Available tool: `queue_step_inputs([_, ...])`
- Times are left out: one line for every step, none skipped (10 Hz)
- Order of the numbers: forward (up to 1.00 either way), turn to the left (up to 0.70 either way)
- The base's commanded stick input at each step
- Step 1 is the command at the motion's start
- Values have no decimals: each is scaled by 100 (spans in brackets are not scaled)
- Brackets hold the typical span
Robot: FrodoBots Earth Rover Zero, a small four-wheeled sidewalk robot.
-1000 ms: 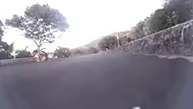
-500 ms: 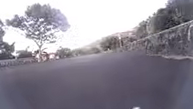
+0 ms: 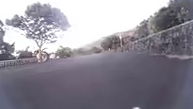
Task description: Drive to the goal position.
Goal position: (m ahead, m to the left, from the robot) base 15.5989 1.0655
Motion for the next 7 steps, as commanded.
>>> queue_step_inputs([70,0])
queue_step_inputs([70,0])
queue_step_inputs([70,0])
queue_step_inputs([70,0])
queue_step_inputs([70,0])
queue_step_inputs([70,0])
queue_step_inputs([70,0])
